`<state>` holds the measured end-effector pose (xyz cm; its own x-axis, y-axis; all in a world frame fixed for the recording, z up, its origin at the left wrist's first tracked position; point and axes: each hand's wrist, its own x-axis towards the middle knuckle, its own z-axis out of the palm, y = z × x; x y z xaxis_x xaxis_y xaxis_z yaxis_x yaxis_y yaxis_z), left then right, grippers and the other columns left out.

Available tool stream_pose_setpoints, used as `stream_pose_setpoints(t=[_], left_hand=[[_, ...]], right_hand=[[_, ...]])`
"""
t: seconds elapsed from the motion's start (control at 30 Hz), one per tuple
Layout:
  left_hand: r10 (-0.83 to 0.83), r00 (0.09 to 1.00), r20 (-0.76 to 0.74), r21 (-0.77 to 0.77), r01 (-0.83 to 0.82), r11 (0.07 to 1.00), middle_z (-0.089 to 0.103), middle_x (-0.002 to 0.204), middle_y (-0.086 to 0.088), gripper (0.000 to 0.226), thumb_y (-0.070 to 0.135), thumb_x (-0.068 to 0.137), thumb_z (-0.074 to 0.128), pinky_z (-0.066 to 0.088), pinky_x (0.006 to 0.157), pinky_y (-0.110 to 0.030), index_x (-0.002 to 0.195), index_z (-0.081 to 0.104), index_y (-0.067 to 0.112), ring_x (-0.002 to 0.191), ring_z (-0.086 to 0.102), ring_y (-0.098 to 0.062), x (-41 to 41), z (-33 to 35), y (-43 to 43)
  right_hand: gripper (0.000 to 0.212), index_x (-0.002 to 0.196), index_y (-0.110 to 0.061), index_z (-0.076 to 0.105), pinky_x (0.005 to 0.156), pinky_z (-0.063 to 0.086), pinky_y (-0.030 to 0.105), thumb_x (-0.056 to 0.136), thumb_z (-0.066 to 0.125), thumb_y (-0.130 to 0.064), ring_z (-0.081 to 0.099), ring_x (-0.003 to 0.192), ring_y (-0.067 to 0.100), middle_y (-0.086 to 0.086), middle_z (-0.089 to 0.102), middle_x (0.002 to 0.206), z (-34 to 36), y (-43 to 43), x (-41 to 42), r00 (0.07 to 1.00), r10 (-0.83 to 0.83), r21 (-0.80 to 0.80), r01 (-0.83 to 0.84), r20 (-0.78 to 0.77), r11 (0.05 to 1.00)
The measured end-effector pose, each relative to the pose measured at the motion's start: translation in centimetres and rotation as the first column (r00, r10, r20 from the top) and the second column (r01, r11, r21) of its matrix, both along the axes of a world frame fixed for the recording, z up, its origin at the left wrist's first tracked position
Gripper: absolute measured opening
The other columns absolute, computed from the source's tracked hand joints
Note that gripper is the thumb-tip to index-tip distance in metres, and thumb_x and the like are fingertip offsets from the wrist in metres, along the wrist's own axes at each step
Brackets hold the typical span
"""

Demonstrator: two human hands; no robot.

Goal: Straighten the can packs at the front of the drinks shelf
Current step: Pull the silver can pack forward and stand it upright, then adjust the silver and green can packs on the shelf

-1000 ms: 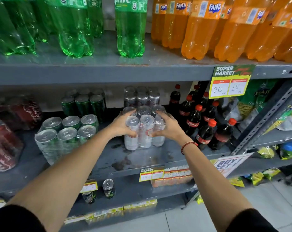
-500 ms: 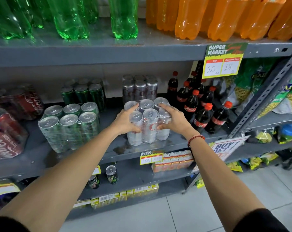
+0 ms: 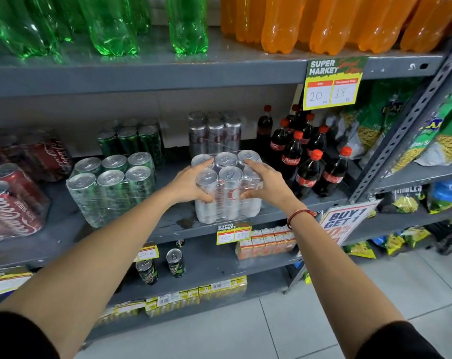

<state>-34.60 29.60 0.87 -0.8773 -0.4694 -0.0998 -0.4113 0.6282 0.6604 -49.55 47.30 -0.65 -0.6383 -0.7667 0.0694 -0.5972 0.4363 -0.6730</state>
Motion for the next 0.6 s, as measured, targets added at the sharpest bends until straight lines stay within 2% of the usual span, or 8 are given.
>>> stream_pose_setpoints(t=[0.2, 0.37, 0.5, 0.6], left_hand=[[0.034, 0.999, -0.018, 0.041, -0.034, 0.999, 0.028, 0.154, -0.001, 0.105, 0.018, 0.06, 0.081, 0.031, 0.107, -0.035, 0.144, 0.024, 0.043, 0.139, 0.029, -0.023, -0.2, 0.0, 0.0], [0.037, 0.999, -0.023, 0.039, -0.036, 0.999, 0.028, 0.153, -0.005, 0.105, 0.019, 0.061, 0.081, 0.032, 0.106, -0.038, 0.145, 0.022, 0.043, 0.14, 0.027, -0.026, -0.2, -0.3, 0.1], [0.032, 0.999, -0.028, 0.055, -0.03, 0.998, 0.025, 0.154, -0.007, 0.105, 0.018, 0.062, 0.08, 0.032, 0.107, -0.039, 0.145, 0.021, 0.042, 0.141, 0.024, -0.026, -0.1, -0.2, 0.3], [0.033, 0.999, -0.042, 0.076, -0.029, 0.997, 0.022, 0.154, -0.008, 0.106, 0.017, 0.061, 0.08, 0.031, 0.109, -0.039, 0.147, 0.021, 0.039, 0.141, 0.023, -0.027, 0.1, -0.1, 0.6]], right_hand=[[0.095, 0.141, -0.038, 0.035, 0.113, 0.027, 0.04, 0.062, 0.086, -0.027, 0.033, 0.137, 0.03, 0.01, 0.039, 0.146, 0.2, -0.1, 0.0, 1.0, 0.003, -0.018, -0.003, 0.003, 1.0], [0.097, 0.14, -0.04, 0.035, 0.115, 0.027, 0.047, 0.059, 0.086, -0.035, 0.032, 0.138, 0.031, 0.01, 0.039, 0.147, 0.2, -0.2, -0.2, 1.0, 0.008, 0.023, -0.008, -0.011, 1.0], [0.095, 0.141, -0.034, 0.037, 0.113, 0.028, 0.037, 0.06, 0.086, -0.031, 0.04, 0.133, 0.027, 0.01, 0.042, 0.144, 0.8, -0.1, 0.2, 0.999, 0.018, 0.013, -0.017, -0.033, 1.0], [0.095, 0.141, -0.033, 0.037, 0.113, 0.026, 0.035, 0.06, 0.086, -0.032, 0.04, 0.134, 0.026, 0.01, 0.042, 0.145, 1.0, 0.0, 0.4, 0.998, 0.023, 0.028, -0.021, -0.063, 0.999]])
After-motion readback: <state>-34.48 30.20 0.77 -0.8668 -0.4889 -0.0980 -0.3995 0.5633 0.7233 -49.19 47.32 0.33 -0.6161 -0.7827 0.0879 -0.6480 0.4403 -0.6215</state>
